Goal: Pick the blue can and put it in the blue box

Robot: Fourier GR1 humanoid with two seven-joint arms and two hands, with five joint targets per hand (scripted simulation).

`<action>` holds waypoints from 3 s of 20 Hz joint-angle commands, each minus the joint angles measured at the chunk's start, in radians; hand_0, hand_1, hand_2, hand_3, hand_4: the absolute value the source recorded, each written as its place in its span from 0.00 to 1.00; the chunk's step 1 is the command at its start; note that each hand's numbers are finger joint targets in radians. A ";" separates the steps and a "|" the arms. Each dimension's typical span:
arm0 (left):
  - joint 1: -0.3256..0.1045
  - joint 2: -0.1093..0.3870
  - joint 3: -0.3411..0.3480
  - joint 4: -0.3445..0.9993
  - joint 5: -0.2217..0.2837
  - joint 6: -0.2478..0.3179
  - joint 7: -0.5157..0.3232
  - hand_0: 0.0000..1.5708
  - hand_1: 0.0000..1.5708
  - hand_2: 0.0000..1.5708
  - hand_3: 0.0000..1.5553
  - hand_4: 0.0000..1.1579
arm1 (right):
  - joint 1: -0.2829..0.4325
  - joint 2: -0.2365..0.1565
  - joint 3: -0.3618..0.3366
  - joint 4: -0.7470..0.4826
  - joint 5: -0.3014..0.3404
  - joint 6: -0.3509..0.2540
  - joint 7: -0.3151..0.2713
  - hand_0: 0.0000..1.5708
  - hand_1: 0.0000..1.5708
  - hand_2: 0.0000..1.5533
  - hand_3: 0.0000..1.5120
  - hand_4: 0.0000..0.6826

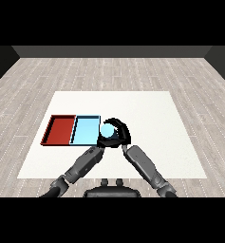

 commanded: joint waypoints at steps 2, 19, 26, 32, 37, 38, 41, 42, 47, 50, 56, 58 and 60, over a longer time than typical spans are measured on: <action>-0.002 0.000 0.012 -0.006 -0.002 -0.003 -0.035 1.00 1.00 1.00 0.99 0.97 | 0.008 0.003 -0.017 -0.009 0.069 0.047 0.050 0.00 0.00 0.00 0.00 0.00; 0.026 0.041 0.094 0.027 -0.106 0.022 -0.040 1.00 1.00 1.00 0.99 0.99 | 0.205 -0.045 -0.220 -0.238 -0.045 0.158 -0.061 0.00 0.00 0.00 0.00 0.00; -0.104 0.196 0.197 0.105 -0.135 0.035 0.071 1.00 1.00 1.00 0.98 0.99 | 0.285 -0.101 -0.380 -0.283 -0.164 0.210 -0.063 0.00 0.00 0.00 0.00 0.00; -0.147 0.331 0.196 0.127 -0.192 0.088 0.279 1.00 1.00 1.00 0.97 0.99 | 0.338 -0.095 -0.414 -0.216 -0.208 0.286 -0.128 0.00 0.00 0.00 0.00 0.00; -0.194 0.286 0.142 0.320 -0.291 0.168 0.367 1.00 1.00 1.00 0.95 0.89 | 0.332 -0.086 -0.407 -0.190 -0.183 0.281 -0.137 0.00 0.00 0.00 0.00 0.00; -0.197 0.327 0.139 0.369 -0.291 0.119 0.398 1.00 1.00 0.99 0.95 0.87 | 0.369 -0.100 -0.430 -0.244 -0.214 0.278 -0.110 0.00 0.00 0.00 0.00 0.00; -0.249 0.267 0.111 0.515 -0.343 0.163 0.456 0.95 0.95 0.89 0.76 0.84 | 0.377 -0.070 -0.412 -0.224 -0.189 0.278 -0.161 0.00 0.00 0.00 0.00 0.00; -0.269 0.266 0.104 0.557 -0.342 0.164 0.536 0.92 0.92 0.86 0.76 0.81 | 0.343 -0.079 -0.423 -0.181 -0.203 0.286 -0.137 0.00 0.00 0.00 0.00 0.00; -0.295 0.186 0.086 0.756 -0.375 0.124 0.631 0.41 0.41 0.37 0.15 0.79 | 0.320 -0.068 -0.459 -0.096 -0.234 0.325 -0.173 0.00 0.00 0.00 0.00 0.00; -0.312 0.161 0.146 0.836 -0.344 0.136 0.624 0.57 0.57 0.52 0.37 0.73 | 0.361 -0.111 -0.476 -0.151 -0.230 0.329 -0.149 0.00 0.00 0.00 0.00 0.00; -0.328 0.142 0.231 0.882 -0.291 0.124 0.600 0.74 0.74 0.65 0.00 0.59 | 0.263 -0.072 -0.493 -0.026 -0.216 0.311 -0.182 0.00 0.00 0.00 0.00 0.00; -0.333 0.195 0.208 0.894 -0.331 0.025 0.609 0.00 0.00 0.00 0.00 0.00 | 0.328 -0.050 -0.427 -0.088 -0.158 0.291 -0.186 0.00 0.00 0.00 0.00 0.00; -0.345 0.143 0.200 0.915 -0.350 0.077 0.636 0.00 0.00 0.00 0.00 0.00 | 0.295 -0.067 -0.478 -0.067 -0.202 0.321 -0.184 0.00 0.00 0.00 0.00 0.00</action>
